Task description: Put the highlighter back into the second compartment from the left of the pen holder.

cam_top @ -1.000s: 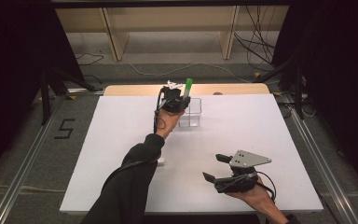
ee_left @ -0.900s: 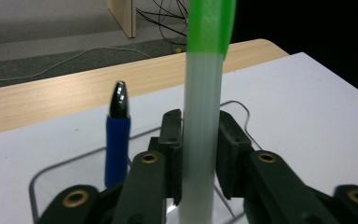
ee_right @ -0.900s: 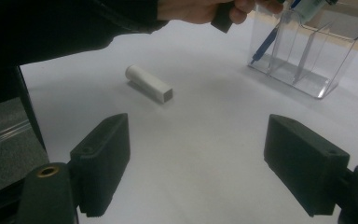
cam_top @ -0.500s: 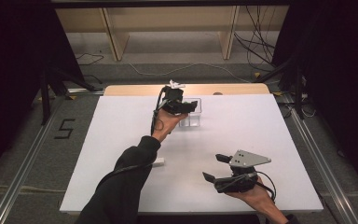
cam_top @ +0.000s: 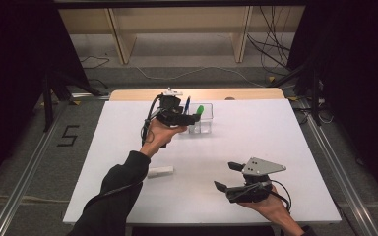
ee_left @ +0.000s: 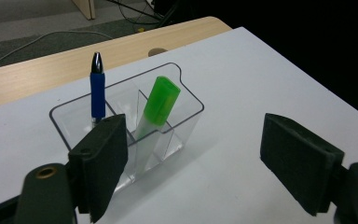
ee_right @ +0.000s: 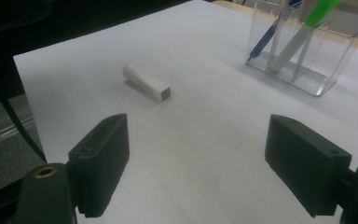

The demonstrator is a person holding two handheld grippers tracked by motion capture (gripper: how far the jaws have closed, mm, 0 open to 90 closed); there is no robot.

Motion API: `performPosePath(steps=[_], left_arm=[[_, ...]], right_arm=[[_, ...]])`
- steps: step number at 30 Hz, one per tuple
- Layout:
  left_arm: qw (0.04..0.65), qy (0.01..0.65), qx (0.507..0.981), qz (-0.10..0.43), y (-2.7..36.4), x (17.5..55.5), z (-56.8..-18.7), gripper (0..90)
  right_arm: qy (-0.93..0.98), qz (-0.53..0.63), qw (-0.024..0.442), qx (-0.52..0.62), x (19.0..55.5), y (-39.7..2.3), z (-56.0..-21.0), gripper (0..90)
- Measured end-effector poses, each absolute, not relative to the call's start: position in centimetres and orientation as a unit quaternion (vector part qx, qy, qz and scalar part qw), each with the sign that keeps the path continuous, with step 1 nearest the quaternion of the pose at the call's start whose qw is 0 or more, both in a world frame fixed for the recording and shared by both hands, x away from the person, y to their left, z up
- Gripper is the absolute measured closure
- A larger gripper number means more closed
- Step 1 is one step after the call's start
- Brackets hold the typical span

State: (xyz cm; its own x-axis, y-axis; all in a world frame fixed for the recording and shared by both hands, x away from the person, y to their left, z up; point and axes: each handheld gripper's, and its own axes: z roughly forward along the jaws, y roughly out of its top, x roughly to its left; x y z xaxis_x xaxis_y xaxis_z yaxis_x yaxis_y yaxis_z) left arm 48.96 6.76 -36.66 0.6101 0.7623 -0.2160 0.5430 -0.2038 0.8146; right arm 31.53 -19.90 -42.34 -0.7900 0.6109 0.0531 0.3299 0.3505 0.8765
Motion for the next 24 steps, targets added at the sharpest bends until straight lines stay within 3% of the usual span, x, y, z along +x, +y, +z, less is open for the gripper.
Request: performPosePath(steps=[24], left_arm=[[0.415, 0.374, 0.824, 0.098, 10.9, 45.3, -38.5, 19.5]], right_arm=[[0.813, 0.485, 0.146, 0.289, 31.5, -19.9, -42.4, 21.9]])
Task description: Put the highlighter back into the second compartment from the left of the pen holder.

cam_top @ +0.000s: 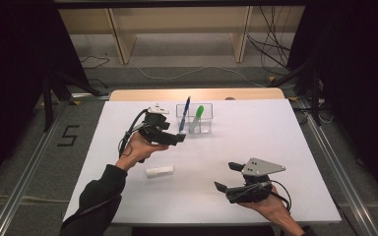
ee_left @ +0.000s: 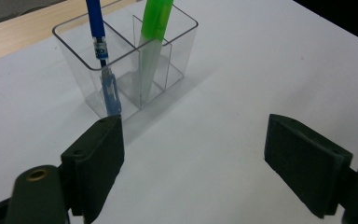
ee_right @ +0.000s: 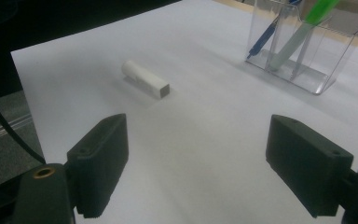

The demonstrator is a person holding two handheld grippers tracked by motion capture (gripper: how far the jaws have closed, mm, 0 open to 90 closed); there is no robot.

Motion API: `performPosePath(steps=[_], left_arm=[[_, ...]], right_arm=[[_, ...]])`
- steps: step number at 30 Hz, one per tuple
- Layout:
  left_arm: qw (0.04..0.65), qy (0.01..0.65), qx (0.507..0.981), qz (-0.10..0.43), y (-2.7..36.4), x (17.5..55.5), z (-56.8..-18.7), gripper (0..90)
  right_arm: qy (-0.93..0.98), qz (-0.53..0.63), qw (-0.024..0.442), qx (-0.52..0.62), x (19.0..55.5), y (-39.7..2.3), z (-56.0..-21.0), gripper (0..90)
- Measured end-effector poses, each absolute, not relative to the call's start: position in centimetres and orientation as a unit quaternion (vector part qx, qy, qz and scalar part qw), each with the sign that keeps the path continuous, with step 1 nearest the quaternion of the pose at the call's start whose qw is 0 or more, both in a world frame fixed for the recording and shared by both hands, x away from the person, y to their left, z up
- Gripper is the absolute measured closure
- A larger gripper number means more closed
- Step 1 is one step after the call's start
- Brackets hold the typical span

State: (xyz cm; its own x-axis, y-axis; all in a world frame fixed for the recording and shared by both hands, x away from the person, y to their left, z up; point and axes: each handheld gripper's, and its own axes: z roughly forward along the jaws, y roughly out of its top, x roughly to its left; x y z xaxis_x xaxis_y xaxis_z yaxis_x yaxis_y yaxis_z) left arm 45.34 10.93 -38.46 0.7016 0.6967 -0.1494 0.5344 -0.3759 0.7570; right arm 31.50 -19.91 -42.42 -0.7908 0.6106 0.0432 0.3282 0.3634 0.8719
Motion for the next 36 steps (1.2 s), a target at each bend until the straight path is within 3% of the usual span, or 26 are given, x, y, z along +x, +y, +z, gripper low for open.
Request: performPosePath(steps=[36], left_arm=[[0.352, 0.344, 0.866, 0.089, 13.5, 43.1, -39.6, 18.0]], right_arm=[[0.812, 0.487, 0.137, 0.292, 31.8, -20.2, -42.7, 21.1]])
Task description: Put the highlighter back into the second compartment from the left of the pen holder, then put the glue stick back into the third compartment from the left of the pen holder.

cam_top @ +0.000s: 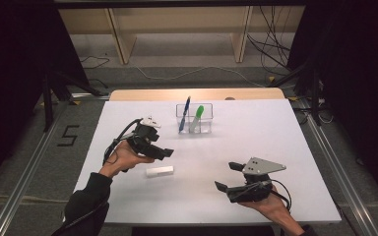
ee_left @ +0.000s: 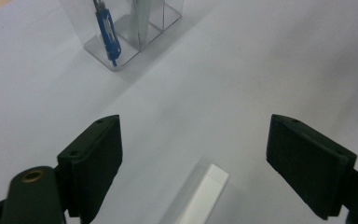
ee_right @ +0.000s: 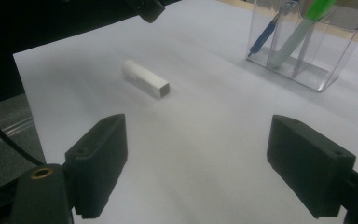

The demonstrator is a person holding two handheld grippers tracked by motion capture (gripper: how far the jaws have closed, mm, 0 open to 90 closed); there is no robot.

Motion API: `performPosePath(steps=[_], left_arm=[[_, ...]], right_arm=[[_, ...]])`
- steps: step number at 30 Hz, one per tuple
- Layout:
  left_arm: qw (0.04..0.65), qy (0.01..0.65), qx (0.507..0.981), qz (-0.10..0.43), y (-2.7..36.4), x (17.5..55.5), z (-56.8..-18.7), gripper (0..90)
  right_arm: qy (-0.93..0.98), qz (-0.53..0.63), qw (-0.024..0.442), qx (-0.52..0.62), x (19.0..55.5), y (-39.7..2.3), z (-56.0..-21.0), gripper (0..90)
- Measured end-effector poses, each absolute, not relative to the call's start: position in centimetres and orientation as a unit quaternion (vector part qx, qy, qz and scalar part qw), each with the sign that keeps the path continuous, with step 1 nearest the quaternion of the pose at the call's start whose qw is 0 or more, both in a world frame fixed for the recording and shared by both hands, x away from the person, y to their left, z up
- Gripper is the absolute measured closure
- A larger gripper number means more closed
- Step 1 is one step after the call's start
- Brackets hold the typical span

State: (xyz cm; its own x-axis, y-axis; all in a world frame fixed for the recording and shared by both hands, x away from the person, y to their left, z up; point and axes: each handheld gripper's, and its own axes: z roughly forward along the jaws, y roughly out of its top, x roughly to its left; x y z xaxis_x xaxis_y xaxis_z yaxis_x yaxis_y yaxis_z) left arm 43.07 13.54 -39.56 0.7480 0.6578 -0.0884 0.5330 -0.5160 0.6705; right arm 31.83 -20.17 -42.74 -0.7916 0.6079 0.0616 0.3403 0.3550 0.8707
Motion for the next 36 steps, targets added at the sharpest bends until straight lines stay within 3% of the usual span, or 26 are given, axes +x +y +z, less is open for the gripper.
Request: performPosePath(steps=[36], left_arm=[[0.251, 0.317, 0.913, 0.062, 14.2, 42.3, -41.4, 18.4]], right_arm=[[0.813, 0.482, 0.143, 0.294, 31.8, -20.3, -42.9, 21.1]])
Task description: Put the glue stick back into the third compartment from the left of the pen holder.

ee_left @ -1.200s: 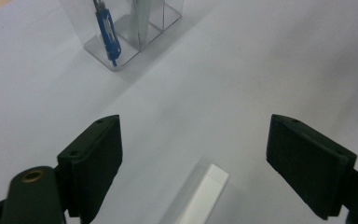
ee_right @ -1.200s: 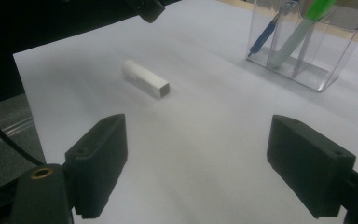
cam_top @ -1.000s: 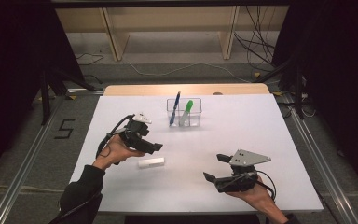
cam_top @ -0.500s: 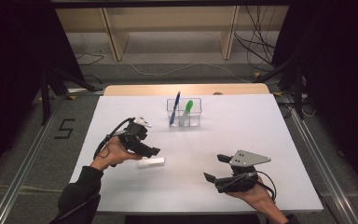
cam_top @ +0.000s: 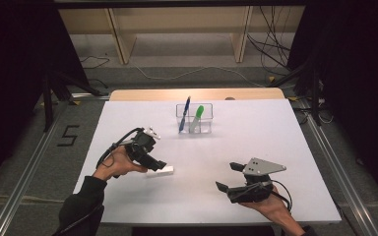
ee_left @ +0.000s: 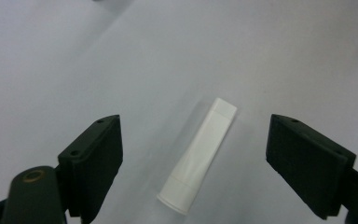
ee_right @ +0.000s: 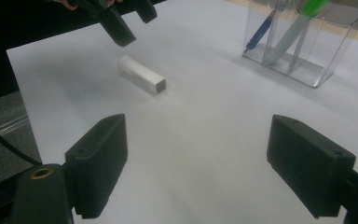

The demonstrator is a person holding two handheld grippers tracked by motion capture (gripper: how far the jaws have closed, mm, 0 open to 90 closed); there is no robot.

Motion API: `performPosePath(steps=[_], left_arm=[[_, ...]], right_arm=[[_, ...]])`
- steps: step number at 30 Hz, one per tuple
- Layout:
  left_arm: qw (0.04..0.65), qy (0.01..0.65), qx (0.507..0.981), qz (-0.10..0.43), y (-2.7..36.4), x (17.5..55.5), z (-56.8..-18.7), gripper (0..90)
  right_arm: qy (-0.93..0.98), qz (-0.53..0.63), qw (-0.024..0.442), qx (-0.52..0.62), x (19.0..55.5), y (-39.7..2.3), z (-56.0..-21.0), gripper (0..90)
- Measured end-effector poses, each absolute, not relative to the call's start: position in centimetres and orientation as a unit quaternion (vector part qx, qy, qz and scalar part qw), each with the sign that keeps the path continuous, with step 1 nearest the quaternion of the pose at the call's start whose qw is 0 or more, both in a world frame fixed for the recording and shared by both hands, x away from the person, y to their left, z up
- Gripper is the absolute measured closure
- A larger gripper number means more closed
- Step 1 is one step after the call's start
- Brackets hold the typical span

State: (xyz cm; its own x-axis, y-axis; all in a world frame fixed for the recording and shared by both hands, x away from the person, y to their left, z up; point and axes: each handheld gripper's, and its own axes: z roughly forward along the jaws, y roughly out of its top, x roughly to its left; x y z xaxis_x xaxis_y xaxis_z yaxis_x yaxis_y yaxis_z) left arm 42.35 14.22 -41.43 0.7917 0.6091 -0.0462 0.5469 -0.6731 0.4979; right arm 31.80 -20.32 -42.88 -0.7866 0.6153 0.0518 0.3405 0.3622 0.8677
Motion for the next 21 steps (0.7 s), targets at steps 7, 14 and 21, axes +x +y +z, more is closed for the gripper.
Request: performPosePath(steps=[7, 14, 21], left_arm=[[0.209, 0.296, 0.929, 0.070, 14.1, 42.2, -42.0, 19.6], [0.195, 0.286, 0.937, 0.053, 13.6, 42.1, -43.3, 21.5], [0.179, 0.274, 0.944, 0.050, 13.7, 42.3, -44.3, 27.2]], right_arm=[[0.815, 0.479, 0.141, 0.295, 31.7, -20.2, -42.9, 21.1], [0.818, 0.475, 0.141, 0.291, 31.6, -19.9, -43.0, 21.1], [0.819, 0.475, 0.141, 0.290, 31.6, -19.8, -43.0, 21.2]])
